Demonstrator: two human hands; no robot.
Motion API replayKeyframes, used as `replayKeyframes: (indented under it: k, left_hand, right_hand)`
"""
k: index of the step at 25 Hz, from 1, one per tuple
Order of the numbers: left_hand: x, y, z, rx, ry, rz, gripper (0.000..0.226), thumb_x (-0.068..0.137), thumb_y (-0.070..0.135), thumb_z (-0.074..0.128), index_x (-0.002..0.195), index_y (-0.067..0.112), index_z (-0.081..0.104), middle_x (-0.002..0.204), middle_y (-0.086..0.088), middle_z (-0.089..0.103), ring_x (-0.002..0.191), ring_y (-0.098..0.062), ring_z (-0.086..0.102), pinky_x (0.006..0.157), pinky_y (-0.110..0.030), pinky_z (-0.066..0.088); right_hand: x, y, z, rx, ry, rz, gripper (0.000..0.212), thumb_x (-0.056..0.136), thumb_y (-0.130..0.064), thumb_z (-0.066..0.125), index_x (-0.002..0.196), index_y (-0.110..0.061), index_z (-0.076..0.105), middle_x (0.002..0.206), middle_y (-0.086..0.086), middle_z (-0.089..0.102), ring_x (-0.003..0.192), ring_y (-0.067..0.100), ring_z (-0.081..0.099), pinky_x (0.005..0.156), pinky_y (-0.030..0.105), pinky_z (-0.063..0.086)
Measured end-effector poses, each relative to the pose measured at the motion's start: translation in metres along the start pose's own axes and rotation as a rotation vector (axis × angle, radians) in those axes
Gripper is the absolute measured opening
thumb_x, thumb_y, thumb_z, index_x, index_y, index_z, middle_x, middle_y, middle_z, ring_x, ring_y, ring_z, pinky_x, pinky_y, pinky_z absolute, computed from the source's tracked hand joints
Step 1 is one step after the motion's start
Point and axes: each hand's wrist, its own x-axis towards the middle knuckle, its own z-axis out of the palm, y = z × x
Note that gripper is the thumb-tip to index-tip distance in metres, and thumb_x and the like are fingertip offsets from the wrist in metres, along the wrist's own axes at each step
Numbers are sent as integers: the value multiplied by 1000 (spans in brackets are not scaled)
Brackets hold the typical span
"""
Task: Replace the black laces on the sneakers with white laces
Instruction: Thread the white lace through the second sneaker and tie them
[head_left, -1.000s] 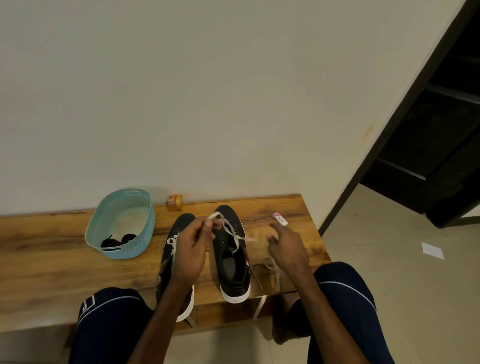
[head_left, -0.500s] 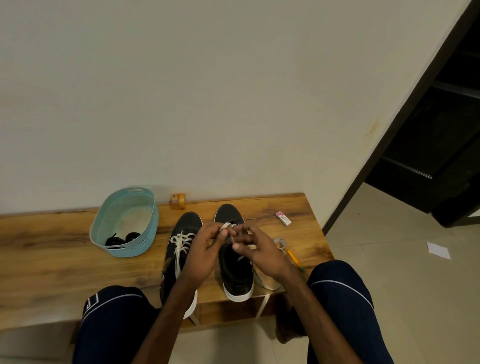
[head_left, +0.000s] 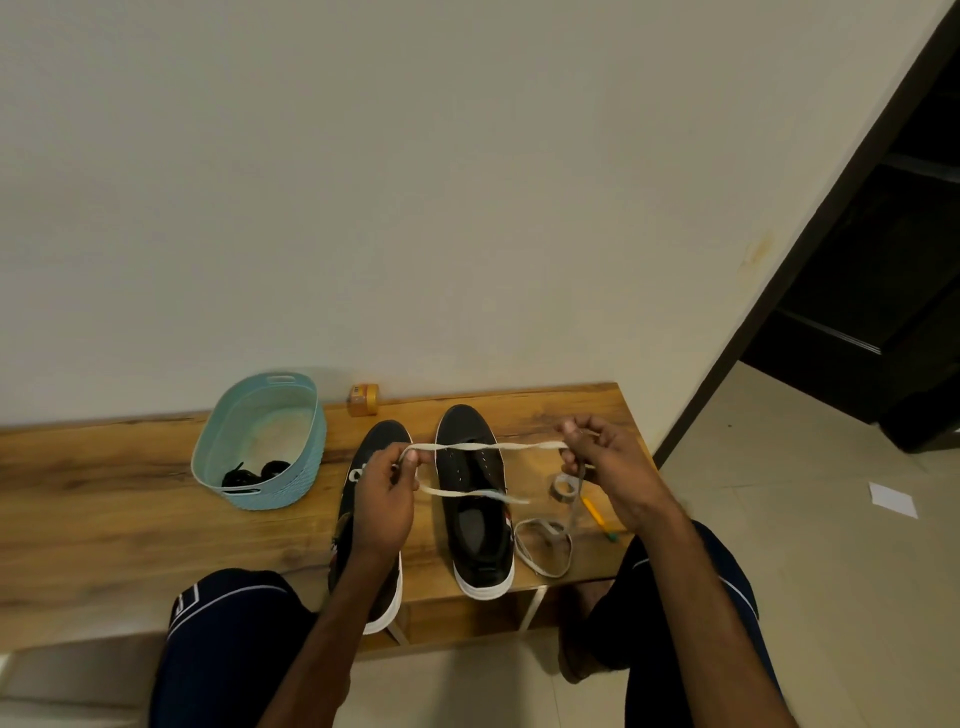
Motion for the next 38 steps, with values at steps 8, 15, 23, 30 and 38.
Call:
replayKeyframes:
  k: [8,15,23,30,38]
  left_hand:
    - [-22,16,25,61,-395,90,18,102,18,50,107,25,65,98,3,65,80,-16,64,64,-30,57]
    - [-21,25,23,643,-407,515,45,92,0,57,134,14,58,133,-2,49,114,-14,55,98,-23,48]
    - [-40,17,39,885,-624,658,55,92,6,60,143,21,47,151,-1,34,124,-16,51,84,-25,56]
    - [-49,4,48,838,-667,618,62,92,2,56,148,23,40,150,4,33,130,-16,47,97,-26,51]
    - [-21,3,44,740,-86,275,44,93,21,63,136,20,52,139,1,46,122,-15,52,95,-28,52]
  right_hand:
    - [5,-1,11,384,-117,35,31,99,4,46,115,-4,72,113,16,72,90,18,70,84,29,58]
    - [2,19,19,-940,402,-165,24,101,-26,55,121,-21,66,132,2,55,125,21,46,97,34,43]
    - [8,32,63,-74,-95,363,44,104,-49,41,112,-17,70,102,4,77,98,20,70,87,41,54]
    - [25,7,36,305,175,240,23,104,-10,44,113,-11,65,88,5,75,58,7,61,56,25,51]
    - [18,12,46,-102,195,223,20,103,-8,42,115,-14,58,91,1,78,60,10,59,49,22,38]
